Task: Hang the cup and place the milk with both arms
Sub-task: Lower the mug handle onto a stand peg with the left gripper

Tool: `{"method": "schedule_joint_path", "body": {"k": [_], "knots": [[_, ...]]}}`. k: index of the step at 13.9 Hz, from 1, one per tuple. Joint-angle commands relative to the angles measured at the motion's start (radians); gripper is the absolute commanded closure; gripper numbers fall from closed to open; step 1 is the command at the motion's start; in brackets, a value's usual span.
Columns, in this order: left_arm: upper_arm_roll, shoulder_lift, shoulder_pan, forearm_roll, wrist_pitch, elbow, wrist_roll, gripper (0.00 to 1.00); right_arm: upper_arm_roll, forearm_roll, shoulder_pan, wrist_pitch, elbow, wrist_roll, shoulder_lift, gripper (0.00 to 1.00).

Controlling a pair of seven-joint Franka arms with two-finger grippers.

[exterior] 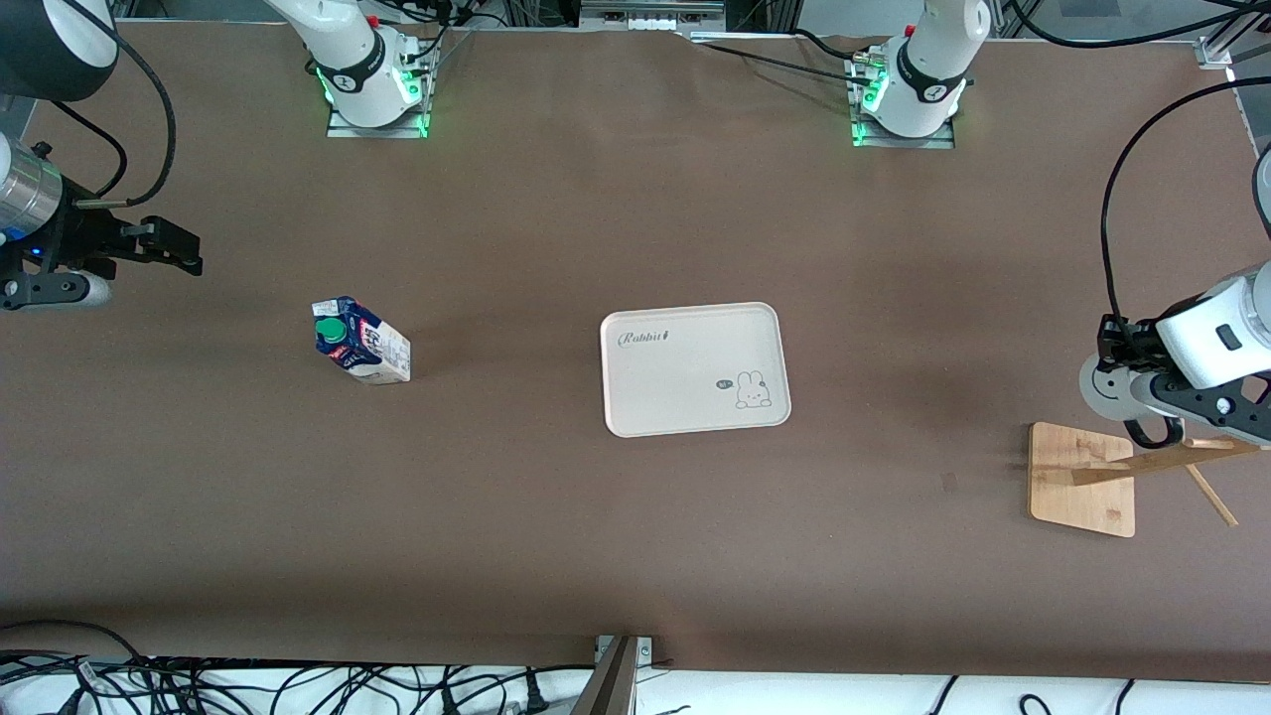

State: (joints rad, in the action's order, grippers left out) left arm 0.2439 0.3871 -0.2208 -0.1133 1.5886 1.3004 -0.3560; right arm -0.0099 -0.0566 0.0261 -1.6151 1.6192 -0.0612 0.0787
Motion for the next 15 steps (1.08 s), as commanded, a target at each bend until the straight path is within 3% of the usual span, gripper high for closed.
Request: {"method": "schedule_joint_path", "body": {"k": [1, 12, 13, 14, 15], "knots": [[-0.015, 0.039, -0.003, -0.019, 0.020, -0.068, -0.078, 1.00, 0.016, -0.005, -0.017, 0.000, -0.001, -0.008, -0.013, 0.00], [-0.037, 0.064, -0.071, -0.019, 0.027, -0.082, -0.198, 1.00, 0.016, -0.005, -0.017, 0.000, -0.001, -0.008, -0.013, 0.00], [-0.037, 0.064, -0.072, -0.020, 0.025, -0.082, -0.202, 0.77, 0.016, -0.005, -0.017, 0.000, -0.001, -0.008, -0.013, 0.00], [-0.037, 0.064, -0.072, -0.019, 0.025, -0.081, -0.199, 0.04, 0.016, -0.005, -0.017, 0.000, -0.001, -0.008, -0.013, 0.00], [-0.037, 0.062, -0.074, -0.008, 0.025, -0.079, -0.193, 0.00, 0.016, -0.005, -0.017, 0.001, -0.001, -0.008, -0.013, 0.00]]}}
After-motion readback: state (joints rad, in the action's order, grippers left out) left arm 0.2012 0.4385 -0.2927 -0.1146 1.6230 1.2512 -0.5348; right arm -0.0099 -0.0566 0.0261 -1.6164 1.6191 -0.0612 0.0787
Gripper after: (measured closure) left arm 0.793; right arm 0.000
